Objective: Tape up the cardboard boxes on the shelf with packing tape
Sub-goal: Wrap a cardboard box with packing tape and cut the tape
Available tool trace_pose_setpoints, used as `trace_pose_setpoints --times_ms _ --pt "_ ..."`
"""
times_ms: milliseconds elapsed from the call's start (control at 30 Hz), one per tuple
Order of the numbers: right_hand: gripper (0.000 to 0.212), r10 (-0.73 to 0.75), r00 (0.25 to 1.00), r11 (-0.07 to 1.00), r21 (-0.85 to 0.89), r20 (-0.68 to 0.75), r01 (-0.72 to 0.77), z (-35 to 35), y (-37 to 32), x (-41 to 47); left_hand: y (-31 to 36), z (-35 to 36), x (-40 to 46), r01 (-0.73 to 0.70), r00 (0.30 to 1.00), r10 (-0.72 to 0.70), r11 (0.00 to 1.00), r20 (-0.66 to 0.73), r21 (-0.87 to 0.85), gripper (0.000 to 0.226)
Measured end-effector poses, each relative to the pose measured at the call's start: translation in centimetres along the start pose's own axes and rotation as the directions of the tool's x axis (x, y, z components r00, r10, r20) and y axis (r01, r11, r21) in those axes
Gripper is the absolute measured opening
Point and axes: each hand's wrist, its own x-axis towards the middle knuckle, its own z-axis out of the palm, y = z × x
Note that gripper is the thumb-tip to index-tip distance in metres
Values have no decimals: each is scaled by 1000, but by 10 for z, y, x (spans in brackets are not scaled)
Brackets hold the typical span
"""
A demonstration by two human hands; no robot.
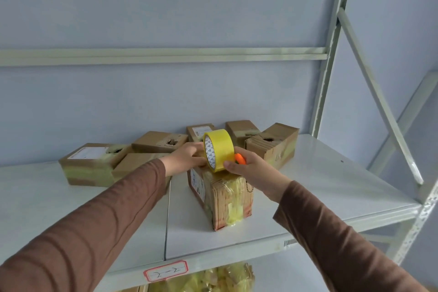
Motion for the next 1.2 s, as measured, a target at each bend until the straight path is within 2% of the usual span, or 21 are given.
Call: trace_pose_setpoints --times_ms 100,167,267,433,467,567,667,733,800,867,900,967,1067,1133,1200 --pt "22 -30 999 997 -72 26 31 -5 -7 -1 -3 -4 -2 64 994 -60 997 91 -37 55" --pt "26 -67 998 997 -25 -1 67 -8 -16 -6 -2 -8 -5 81 989 -81 997 127 8 57" --pt "56 -63 995 991 117 -71 71 -14 -30 -22 2 -11 -6 -21 975 3 997 222 79 54" --pt "73 93 994 995 44 -55 -90 -16 -10 -62 5 -10 -4 -41 967 -57 927 248 372 55" --pt "68 132 990 991 23 -51 -131 -15 -1 -69 7 -10 -4 -53 963 -63 909 263 414 55" --pt "28 261 963 965 -13 -61 -263 -13 23 -79 13 -8 -7 -63 958 -66 902 279 428 59" --pt "29 361 931 933 15 -61 -360 -9 36 -76 20 -6 -11 -44 950 -123 858 287 512 97" --pt "24 370 927 929 23 -58 -370 -6 41 -73 19 -3 -15 -63 970 -72 847 232 528 87" --pt "21 377 925 926 59 -45 -374 -4 47 -73 18 8 -26 -164 986 143 853 82 496 57" --pt "25 379 925 924 76 -36 -375 -2 53 -74 20 27 -41 -274 932 353 831 -79 483 36" --pt "30 375 926 926 72 -39 -372 -1 55 -74 22 35 -47 -298 919 379 847 -106 441 36" --pt "41 359 932 932 69 -48 -355 0 59 -73 23 43 -56 -278 948 314 893 -48 353 54" --pt "44 353 935 933 85 -38 -349 0 60 -72 19 39 -59 -240 969 239 827 67 509 80" --pt "53 365 931 928 93 -31 -361 0 60 -72 19 40 -57 -241 968 237 783 82 574 84" --pt "54 383 924 921 82 -21 -380 1 60 -73 16 45 -57 -257 963 258 808 73 531 81"
